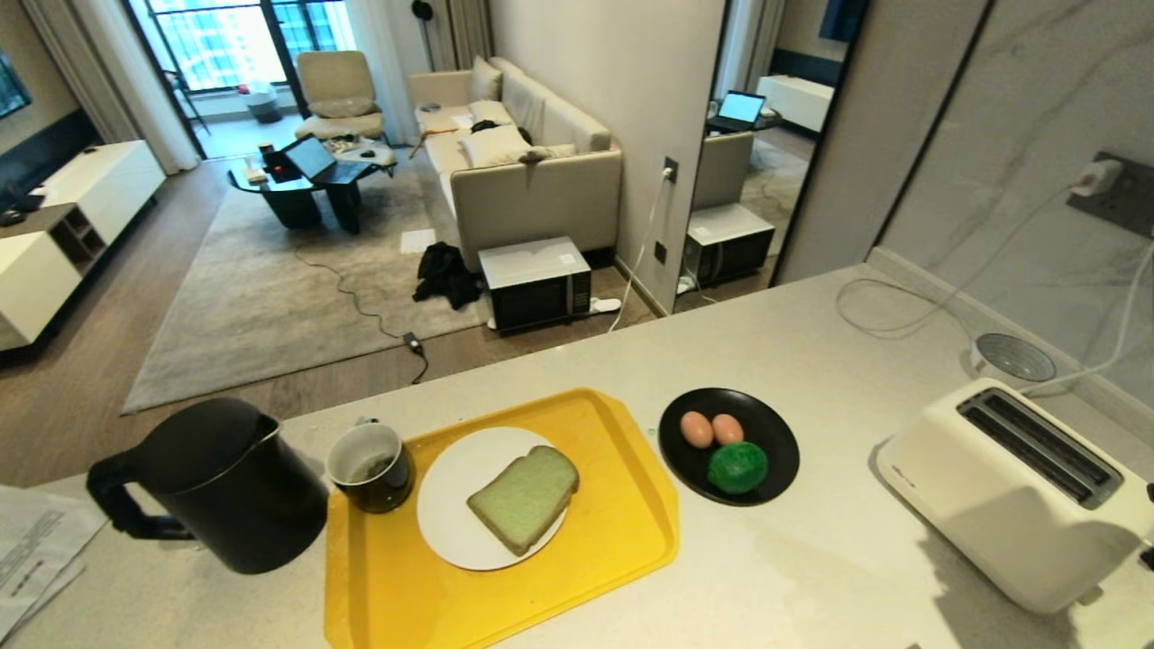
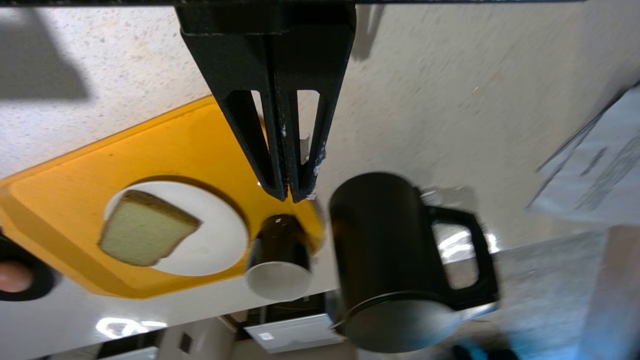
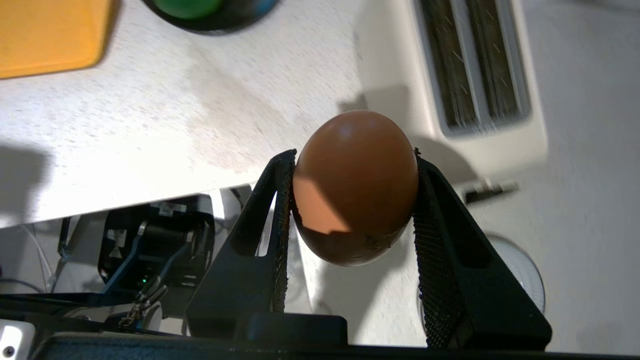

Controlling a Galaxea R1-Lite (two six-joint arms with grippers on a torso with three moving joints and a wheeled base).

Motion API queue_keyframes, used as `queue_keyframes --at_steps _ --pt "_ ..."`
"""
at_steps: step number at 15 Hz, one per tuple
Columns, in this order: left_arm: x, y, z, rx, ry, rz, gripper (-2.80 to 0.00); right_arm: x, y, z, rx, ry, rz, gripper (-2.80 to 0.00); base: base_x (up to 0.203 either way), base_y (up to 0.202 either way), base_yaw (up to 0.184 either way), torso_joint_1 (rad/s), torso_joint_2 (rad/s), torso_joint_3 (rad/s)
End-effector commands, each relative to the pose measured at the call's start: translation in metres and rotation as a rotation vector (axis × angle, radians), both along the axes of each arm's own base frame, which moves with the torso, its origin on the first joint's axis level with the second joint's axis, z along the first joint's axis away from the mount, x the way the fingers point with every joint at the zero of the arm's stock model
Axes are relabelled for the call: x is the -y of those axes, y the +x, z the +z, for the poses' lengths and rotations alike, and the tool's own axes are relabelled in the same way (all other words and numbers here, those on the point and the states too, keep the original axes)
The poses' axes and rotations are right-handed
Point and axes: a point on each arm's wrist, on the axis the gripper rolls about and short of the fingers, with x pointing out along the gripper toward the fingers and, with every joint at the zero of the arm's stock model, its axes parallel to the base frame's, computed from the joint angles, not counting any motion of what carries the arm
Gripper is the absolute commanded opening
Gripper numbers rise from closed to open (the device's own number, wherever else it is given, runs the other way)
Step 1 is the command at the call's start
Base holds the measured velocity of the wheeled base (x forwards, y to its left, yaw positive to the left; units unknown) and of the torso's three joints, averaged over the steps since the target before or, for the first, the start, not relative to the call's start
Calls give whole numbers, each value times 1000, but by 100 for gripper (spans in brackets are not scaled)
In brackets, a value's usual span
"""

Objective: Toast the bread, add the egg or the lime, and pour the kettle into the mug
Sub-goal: Put the egg in the bowl

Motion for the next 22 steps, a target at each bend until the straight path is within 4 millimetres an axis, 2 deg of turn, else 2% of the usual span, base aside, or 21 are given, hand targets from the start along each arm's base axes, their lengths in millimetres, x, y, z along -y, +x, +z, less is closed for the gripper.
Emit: queue_keyframes --at_steps 1,10,13,16,18,20,22 --pt "0 0 0 0 0 0 -280 0 1 -1 -7 1 8 -280 -2 -11 170 5 4 2" --pt "0 0 0 0 0 0 -280 -1 2 0 -5 -3 20 -280 -1 -7 172 4 3 4" --pt "0 0 0 0 0 0 -280 -4 3 -1 -8 -61 101 -280 -3 -7 136 5 3 5" --pt "0 0 0 0 0 1 -280 -18 14 -3 -27 -109 265 -280 0 0 0 0 0 0" --pt "0 0 0 0 0 1 -280 -33 30 -5 -67 -146 340 -280 0 0 0 0 0 0" --pt "0 0 0 0 0 1 -280 -54 49 -8 -118 -185 391 -280 0 0 0 0 0 0" --pt "0 0 0 0 0 2 -280 -83 72 -16 -173 -256 404 -280 0 0 0 0 0 0"
